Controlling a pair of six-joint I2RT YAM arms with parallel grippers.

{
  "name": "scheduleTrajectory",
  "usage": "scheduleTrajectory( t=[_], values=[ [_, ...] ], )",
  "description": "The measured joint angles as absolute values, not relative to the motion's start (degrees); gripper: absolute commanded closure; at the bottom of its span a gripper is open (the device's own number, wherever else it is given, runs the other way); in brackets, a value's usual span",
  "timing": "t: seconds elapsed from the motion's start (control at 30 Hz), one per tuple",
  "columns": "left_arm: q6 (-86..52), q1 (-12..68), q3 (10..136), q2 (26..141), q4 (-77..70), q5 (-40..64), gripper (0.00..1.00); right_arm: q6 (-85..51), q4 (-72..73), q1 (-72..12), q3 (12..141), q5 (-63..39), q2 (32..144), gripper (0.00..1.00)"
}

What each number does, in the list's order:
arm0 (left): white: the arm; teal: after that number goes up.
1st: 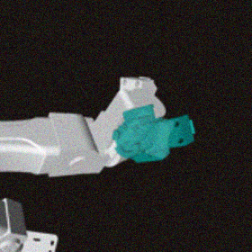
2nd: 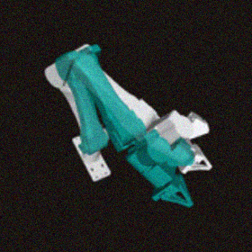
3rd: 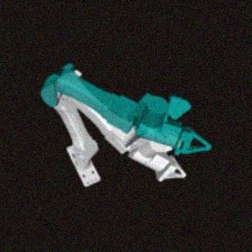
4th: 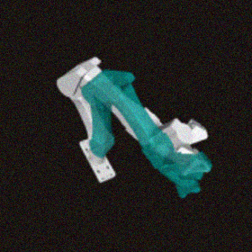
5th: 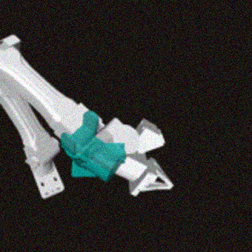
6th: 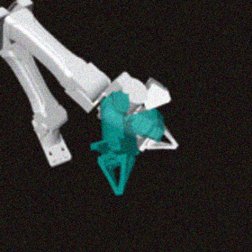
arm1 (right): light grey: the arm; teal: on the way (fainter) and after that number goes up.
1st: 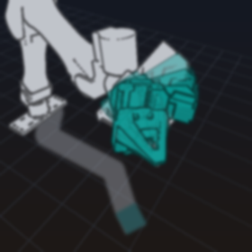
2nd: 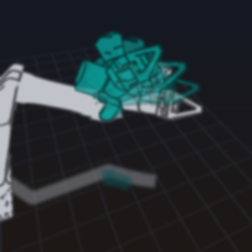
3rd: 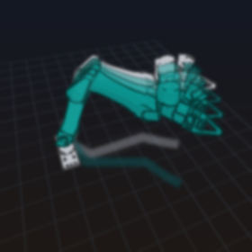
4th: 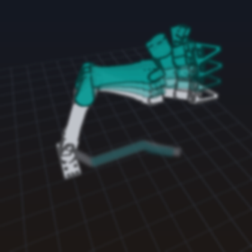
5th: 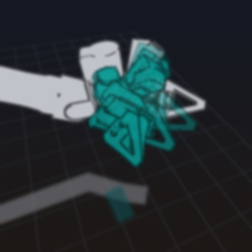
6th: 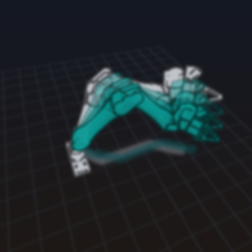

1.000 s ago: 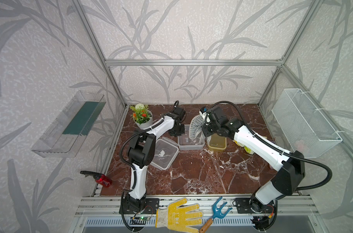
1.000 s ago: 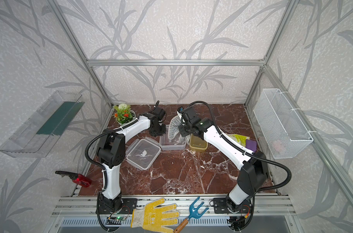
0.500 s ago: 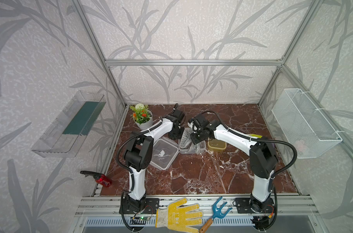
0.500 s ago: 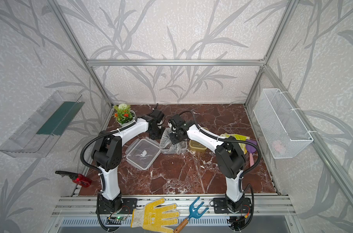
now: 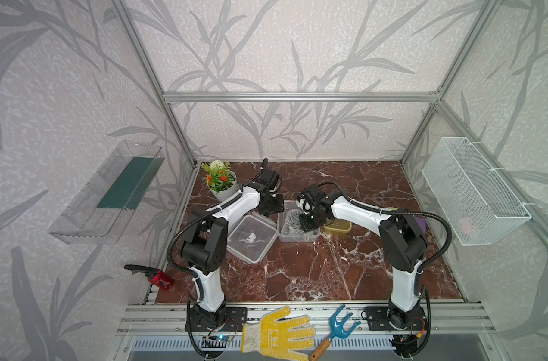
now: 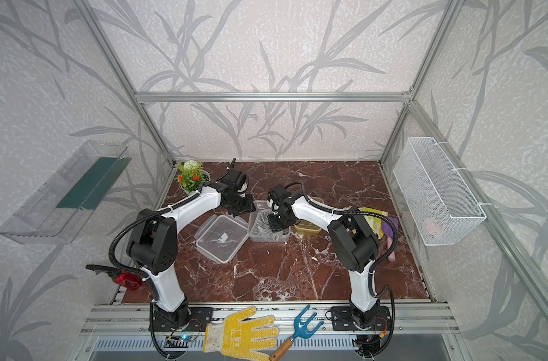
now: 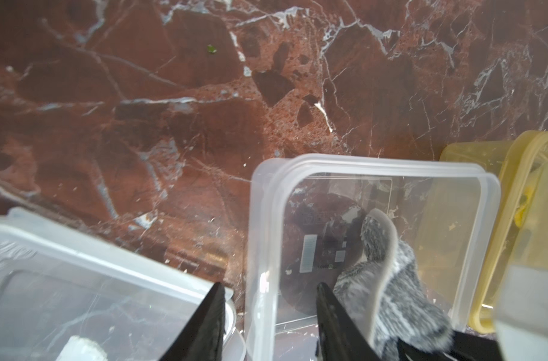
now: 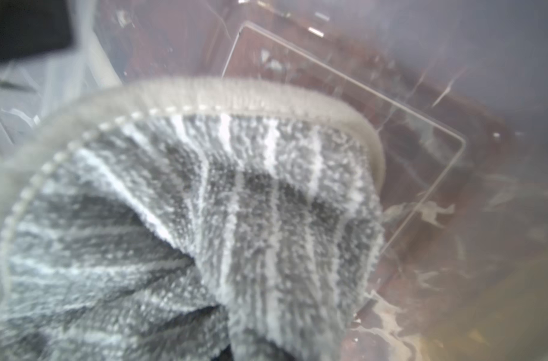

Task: Wipe the insides of the lunch boxes
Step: Wipe the dirt inside the lunch box.

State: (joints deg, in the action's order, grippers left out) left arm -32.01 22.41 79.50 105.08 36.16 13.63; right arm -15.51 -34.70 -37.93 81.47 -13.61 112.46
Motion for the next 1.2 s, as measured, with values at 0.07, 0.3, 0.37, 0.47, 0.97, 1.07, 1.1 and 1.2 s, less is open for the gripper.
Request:
scheduleTrajectory(
  t=[0.07,0.3,0.37,0.47,0.97,1.07,1.1,1.2],
  values=[
    [-32.3,21.6,78.2,103.8,36.2,13.8,0.66,-16.1,-34.1,-37.3,80.4,-14.8,112.5,1.0],
    [-32.2,21.5,77.9,103.0,36.6,14.3,0.74,-16.5,-33.7,-35.9,80.3,-17.2,112.5,1.0],
    [-32.2,21.7,77.4,103.1,36.6,14.7,0.75,-16.6,-33.1,-35.9,80.3,-18.2,112.5,1.0],
    [-32.4,21.9,76.4,103.4,36.2,15.6,0.75,-17.0,-32.4,-36.0,80.2,-19.6,112.5,1.0],
    [-35.6,21.9,73.6,105.4,31.0,21.3,0.84,-21.5,-28.5,-38.0,82.1,-26.2,117.2,1.0],
    [-36.6,21.8,72.9,105.4,29.3,22.6,0.88,-24.1,-25.1,-38.4,82.0,-27.7,117.6,1.0],
    [-36.8,21.8,72.8,105.4,29.0,22.9,0.89,-24.9,-23.8,-38.7,82.0,-28.1,117.8,1.0],
    [-37.6,21.8,72.6,105.4,28.2,23.5,0.89,-27.2,-20.2,-39.4,82.0,-29.4,118.8,1.0]
  ],
)
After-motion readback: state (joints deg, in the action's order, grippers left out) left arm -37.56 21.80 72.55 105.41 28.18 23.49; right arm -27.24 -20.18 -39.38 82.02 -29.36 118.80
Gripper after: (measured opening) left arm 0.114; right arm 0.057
